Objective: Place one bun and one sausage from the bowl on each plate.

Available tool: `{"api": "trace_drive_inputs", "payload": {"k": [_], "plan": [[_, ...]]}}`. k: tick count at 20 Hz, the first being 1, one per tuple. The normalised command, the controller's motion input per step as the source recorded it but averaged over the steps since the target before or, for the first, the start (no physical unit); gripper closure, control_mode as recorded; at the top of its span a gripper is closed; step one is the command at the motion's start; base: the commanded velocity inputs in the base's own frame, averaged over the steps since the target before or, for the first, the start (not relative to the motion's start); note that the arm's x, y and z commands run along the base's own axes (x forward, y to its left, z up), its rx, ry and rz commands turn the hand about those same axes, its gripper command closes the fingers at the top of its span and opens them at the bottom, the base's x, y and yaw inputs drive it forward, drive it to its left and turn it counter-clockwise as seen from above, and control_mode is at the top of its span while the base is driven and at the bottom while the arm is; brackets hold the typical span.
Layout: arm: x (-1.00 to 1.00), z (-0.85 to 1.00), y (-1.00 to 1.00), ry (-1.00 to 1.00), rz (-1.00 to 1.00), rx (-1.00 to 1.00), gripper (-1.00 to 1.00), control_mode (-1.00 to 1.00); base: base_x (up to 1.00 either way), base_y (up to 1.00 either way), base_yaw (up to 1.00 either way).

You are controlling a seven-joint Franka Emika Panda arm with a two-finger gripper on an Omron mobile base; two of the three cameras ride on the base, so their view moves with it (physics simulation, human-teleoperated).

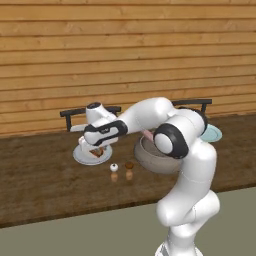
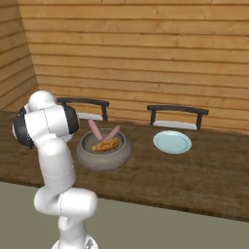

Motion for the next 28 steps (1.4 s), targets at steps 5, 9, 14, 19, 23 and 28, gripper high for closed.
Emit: {"api": "trace_drive_inputs", "payload": {"k": [5, 9, 14, 19, 23, 28], "plan": [[0.0, -0.23, 0.01, 0.0, 0.0, 0.0, -1.0, -1.0, 0.0, 0.0, 0.0], [-0.06, 0.01, 0.0, -0.03, 0.0, 0.01, -1.0, -1.0, 0.0, 0.0, 0.0], [0.0, 0.06, 0.0, -0.04, 0.0, 0.0, -1.0, -1.0, 0.0, 0.0, 0.0], [0.0, 0.02, 0.0, -0.05, 0.0, 0.0, -1.0, -1.0, 0.0, 0.0, 0.0], [-0.01, 0.09, -0.04, -0.01, 0.0, 0.0, -1.0, -1.0, 0.0, 0.0, 0.0], [-0.02, 0.03, 0.01, 0.0, -0.02, -0.13, -1.0, -1.0, 0.0, 0.0, 0.0]]}}
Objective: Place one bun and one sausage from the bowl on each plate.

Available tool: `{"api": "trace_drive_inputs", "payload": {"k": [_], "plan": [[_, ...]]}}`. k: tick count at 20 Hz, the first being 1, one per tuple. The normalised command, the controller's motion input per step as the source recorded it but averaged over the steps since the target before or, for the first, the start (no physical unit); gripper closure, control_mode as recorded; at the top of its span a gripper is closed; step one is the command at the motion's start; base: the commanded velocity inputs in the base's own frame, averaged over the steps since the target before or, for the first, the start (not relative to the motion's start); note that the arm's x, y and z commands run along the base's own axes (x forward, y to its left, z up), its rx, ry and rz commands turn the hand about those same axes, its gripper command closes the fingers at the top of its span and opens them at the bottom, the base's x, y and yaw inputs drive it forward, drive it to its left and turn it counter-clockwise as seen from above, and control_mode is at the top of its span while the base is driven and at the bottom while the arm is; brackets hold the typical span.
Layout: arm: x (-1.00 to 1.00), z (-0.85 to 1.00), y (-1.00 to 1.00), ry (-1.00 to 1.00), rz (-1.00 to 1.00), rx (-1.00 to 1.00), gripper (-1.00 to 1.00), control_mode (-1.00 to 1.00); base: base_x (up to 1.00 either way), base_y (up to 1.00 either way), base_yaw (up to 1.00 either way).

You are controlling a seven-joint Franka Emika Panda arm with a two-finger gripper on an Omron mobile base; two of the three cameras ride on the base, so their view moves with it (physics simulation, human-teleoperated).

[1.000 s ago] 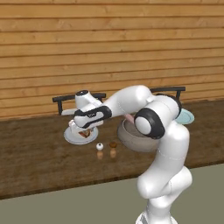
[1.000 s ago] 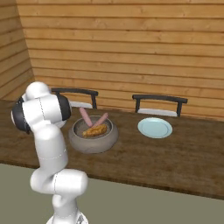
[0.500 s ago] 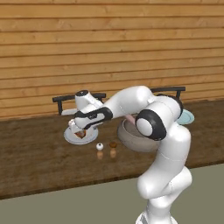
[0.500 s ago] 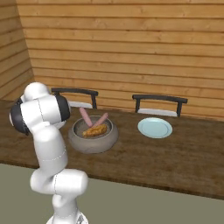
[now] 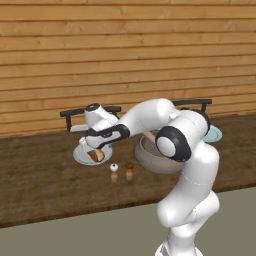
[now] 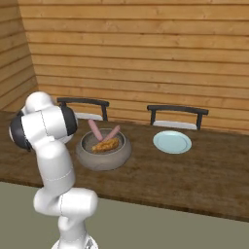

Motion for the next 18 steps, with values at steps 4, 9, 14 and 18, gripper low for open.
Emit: {"api": "trace_drive_inputs", "payload": {"k": [4, 9, 14, 18], "plan": [[-0.04, 0.39, 0.03, 0.0, -0.05, -0.11, -1.0, -1.0, 0.0, 0.0, 0.0], [-0.24, 0.61, -0.08, 0.0, -0.06, -0.01, -1.0, -1.0, 0.0, 0.0, 0.0], [-0.16, 0.66, -0.44, 0.0, -0.11, 0.0, -1.0, -1.0, 0.0, 0.0, 0.0], [-0.03, 0.32, -0.83, 0.0, -0.2, 0.0, -1.0, -1.0, 0.0, 0.0, 0.0]]}}
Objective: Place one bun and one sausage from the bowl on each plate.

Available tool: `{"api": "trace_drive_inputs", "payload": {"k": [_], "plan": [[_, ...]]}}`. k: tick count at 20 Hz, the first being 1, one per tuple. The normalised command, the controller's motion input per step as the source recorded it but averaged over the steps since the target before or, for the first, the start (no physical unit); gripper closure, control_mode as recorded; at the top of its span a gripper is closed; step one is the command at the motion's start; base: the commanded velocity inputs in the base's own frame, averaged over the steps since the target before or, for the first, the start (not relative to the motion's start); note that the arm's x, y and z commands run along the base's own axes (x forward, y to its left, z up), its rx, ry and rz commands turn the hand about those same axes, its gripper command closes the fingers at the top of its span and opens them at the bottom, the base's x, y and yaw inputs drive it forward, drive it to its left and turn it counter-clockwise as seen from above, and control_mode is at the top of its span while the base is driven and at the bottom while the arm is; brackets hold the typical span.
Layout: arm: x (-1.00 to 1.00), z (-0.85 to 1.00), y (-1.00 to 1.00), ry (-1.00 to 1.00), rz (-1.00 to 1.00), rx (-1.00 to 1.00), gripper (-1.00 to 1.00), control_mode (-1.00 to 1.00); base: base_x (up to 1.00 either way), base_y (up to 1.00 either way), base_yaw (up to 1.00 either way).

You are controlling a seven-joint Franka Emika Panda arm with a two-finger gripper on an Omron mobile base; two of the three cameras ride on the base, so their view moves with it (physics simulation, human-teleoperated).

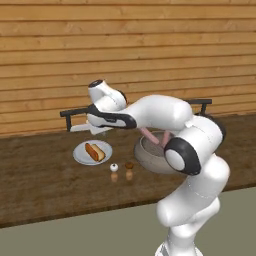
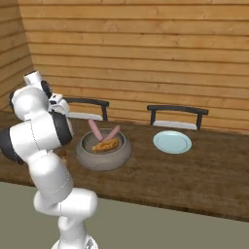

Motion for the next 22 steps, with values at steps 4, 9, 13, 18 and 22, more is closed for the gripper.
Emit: {"api": "trace_drive_inputs", "payload": {"k": [4, 9, 13, 18, 22], "plan": [[-0.02, 0.13, -0.88, 0.0, -0.22, 0.0, -1.0, -1.0, 0.0, 0.0, 0.0], [-0.04, 0.05, -0.86, -0.02, -0.22, 0.0, -1.0, -1.0, 0.0, 0.0, 0.0], [-0.1, 0.03, -0.89, -0.03, -0.21, 0.0, -1.0, -1.0, 0.0, 0.0, 0.0], [-0.2, 0.01, -0.85, -0.03, -0.18, 0.01, -1.0, -1.0, 0.0, 0.0, 0.0], [-0.42, 0.0, -0.94, -0.17, -0.13, 0.16, -1.0, -1.0, 0.0, 0.0, 0.0]]}}
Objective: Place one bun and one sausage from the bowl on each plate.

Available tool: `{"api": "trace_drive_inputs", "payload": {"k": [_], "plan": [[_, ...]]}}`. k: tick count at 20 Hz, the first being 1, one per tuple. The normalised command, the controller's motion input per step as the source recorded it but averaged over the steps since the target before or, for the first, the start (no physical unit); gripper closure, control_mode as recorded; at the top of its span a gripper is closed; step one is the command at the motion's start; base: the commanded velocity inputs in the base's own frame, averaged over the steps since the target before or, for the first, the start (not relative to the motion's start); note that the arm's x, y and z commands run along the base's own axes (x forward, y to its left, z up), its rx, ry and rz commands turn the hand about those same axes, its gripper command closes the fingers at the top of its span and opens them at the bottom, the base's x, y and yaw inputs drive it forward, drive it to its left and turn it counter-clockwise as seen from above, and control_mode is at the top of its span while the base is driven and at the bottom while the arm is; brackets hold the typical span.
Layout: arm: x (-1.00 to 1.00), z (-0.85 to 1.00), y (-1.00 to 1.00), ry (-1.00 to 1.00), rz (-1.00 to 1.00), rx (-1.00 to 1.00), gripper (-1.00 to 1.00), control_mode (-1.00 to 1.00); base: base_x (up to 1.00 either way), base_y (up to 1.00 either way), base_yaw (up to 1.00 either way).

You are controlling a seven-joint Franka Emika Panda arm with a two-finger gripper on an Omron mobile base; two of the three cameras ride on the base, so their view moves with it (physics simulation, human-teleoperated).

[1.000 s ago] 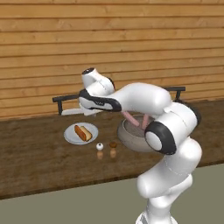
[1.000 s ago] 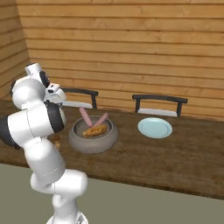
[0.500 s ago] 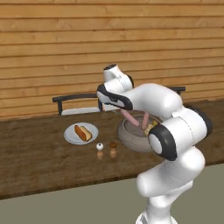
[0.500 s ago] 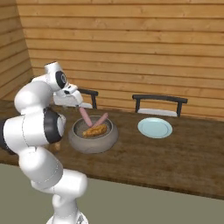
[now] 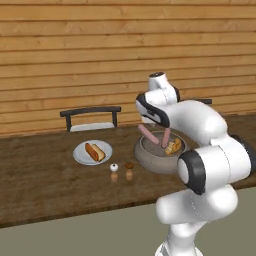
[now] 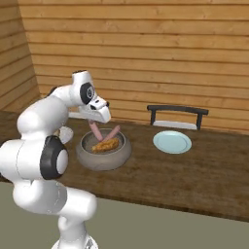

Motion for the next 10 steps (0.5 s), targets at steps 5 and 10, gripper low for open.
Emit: {"api": "trace_drive_inputs", "payload": {"k": [5, 10], "plan": [[-0.13, -0.01, -0.52, -0.02, -0.12, 0.13, -1.0, -1.0, 0.0, 0.0, 0.0], [-0.07, -0.07, -0.24, 0.0, -0.07, 0.14, -1.0, -1.0, 0.0, 0.0, 0.0]]}}
